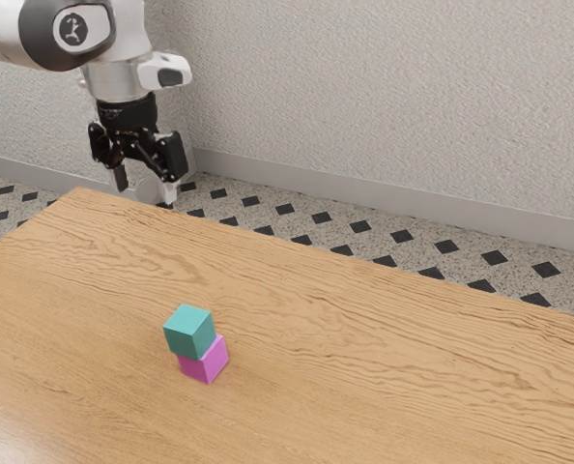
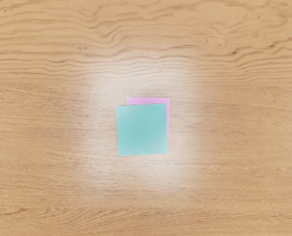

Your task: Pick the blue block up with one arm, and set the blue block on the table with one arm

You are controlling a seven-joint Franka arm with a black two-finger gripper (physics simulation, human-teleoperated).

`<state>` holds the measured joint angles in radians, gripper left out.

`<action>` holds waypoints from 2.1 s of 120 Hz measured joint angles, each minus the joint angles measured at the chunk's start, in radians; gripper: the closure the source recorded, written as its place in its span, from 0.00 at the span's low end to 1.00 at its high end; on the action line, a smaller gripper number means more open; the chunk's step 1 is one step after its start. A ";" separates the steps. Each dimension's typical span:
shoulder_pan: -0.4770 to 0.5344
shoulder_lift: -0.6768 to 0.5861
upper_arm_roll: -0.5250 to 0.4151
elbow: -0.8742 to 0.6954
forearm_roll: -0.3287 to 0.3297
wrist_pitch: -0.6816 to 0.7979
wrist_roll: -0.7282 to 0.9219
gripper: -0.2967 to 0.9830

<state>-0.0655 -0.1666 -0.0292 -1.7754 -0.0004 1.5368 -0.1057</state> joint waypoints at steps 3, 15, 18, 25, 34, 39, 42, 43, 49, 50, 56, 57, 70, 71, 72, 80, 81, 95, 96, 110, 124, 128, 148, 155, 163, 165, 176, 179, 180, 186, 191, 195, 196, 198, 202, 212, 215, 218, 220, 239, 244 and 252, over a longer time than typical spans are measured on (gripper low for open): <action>0.003 -0.003 -0.007 -0.037 -0.001 0.033 0.002 0.23; 0.024 -0.008 -0.045 -0.174 -0.003 0.167 0.012 0.23; 0.028 -0.008 -0.052 -0.199 -0.004 0.197 0.015 0.23; 0.035 -0.008 -0.060 -0.254 -0.006 0.260 0.020 0.23; 0.052 -0.006 -0.063 -0.318 -0.009 0.334 0.026 0.23; 0.061 -0.004 -0.064 -0.339 -0.010 0.368 0.029 0.23; 0.066 -0.002 -0.064 -0.348 -0.012 0.386 0.030 0.23; 0.067 -0.002 -0.064 -0.351 -0.013 0.392 0.031 0.23; 0.073 -0.001 -0.066 -0.367 -0.016 0.425 0.034 0.23; 0.075 0.000 -0.068 -0.371 -0.017 0.431 0.034 0.23; 0.085 0.001 -0.077 -0.390 -0.019 0.468 0.037 0.23; 0.087 0.001 -0.078 -0.395 -0.020 0.473 0.037 0.23; 0.113 0.005 -0.085 -0.449 -0.027 0.529 0.045 0.23; 0.114 0.006 -0.085 -0.454 -0.028 0.534 0.046 0.23; 0.115 0.006 -0.085 -0.458 -0.028 0.538 0.047 0.23; 0.117 0.005 -0.086 -0.489 -0.030 0.569 0.055 0.23; 0.117 0.004 -0.086 -0.492 -0.030 0.573 0.056 0.23; 0.130 -0.002 -0.092 -0.529 -0.032 0.610 0.070 0.23; 0.131 -0.002 -0.093 -0.531 -0.032 0.612 0.071 0.23; 0.137 0.017 -0.099 -0.547 -0.034 0.642 0.085 0.23; 0.137 0.031 -0.102 -0.565 -0.034 0.665 0.097 0.23; 0.137 0.041 -0.103 -0.566 -0.034 0.670 0.100 0.23; 0.145 0.050 -0.119 -0.566 -0.033 0.684 0.112 0.23; 0.152 0.051 -0.121 -0.566 -0.034 0.687 0.115 0.23; 0.154 0.052 -0.121 -0.566 -0.034 0.689 0.119 0.23; 0.153 0.054 -0.121 -0.565 -0.034 0.689 0.119 0.23; 0.150 0.065 -0.121 -0.564 -0.037 0.694 0.123 0.23; 0.150 0.069 -0.122 -0.565 -0.038 0.696 0.124 0.23; 0.150 0.070 -0.122 -0.565 -0.039 0.697 0.125 0.23; 0.147 0.073 -0.122 -0.567 -0.040 0.702 0.127 0.23; 0.146 0.075 -0.123 -0.567 -0.041 0.705 0.128 0.23; 0.145 0.078 -0.123 -0.567 -0.041 0.707 0.129 0.23; 0.145 0.079 -0.123 -0.567 -0.041 0.707 0.130 0.23; 0.144 0.082 -0.124 -0.567 -0.041 0.708 0.130 0.23; 0.143 0.086 -0.124 -0.566 -0.041 0.710 0.131 0.23; 0.144 0.097 -0.125 -0.565 -0.040 0.712 0.133 0.23; 0.145 0.104 -0.124 -0.564 -0.040 0.713 0.134 0.23; 0.146 0.112 -0.125 -0.562 -0.040 0.714 0.135 0.23; 0.147 0.118 -0.125 -0.561 -0.040 0.714 0.135 0.23; 0.154 0.140 -0.125 -0.547 -0.035 0.716 0.139 0.23; 0.154 0.143 -0.125 -0.545 -0.034 0.716 0.139 0.23; 0.154 0.153 -0.125 -0.543 -0.033 0.716 0.141 0.23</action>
<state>0.0883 -0.0138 -0.1539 -2.3187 -0.0331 2.2532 0.0349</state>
